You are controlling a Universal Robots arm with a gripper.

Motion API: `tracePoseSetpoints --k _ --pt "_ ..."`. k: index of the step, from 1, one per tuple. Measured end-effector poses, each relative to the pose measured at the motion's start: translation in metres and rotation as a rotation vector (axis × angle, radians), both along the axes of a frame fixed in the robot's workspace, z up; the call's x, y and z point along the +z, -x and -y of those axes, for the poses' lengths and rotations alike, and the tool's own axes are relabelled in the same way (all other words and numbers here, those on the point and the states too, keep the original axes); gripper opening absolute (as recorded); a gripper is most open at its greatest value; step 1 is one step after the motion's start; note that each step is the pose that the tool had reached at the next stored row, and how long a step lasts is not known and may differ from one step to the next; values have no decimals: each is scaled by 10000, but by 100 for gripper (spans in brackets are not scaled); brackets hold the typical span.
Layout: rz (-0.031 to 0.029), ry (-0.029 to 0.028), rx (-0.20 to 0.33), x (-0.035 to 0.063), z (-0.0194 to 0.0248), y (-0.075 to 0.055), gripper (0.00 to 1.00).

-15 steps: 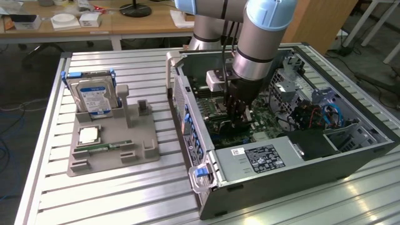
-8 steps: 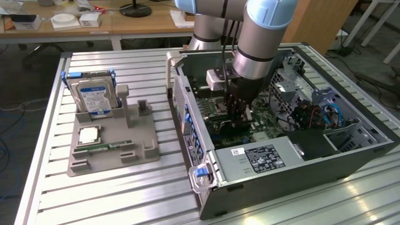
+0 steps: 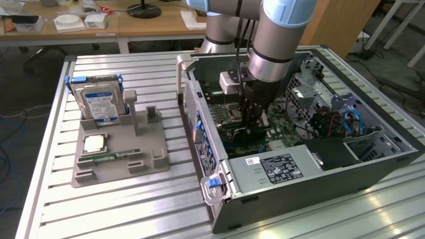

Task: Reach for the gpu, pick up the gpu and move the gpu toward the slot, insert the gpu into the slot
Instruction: 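Insert the gpu into the slot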

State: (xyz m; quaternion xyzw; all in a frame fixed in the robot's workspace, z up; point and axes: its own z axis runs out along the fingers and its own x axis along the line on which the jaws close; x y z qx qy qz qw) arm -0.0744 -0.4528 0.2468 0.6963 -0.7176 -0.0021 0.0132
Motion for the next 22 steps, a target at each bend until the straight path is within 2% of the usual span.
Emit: tracePoseSetpoints --k 22 --pt "9 0 10 238 0 0 33"
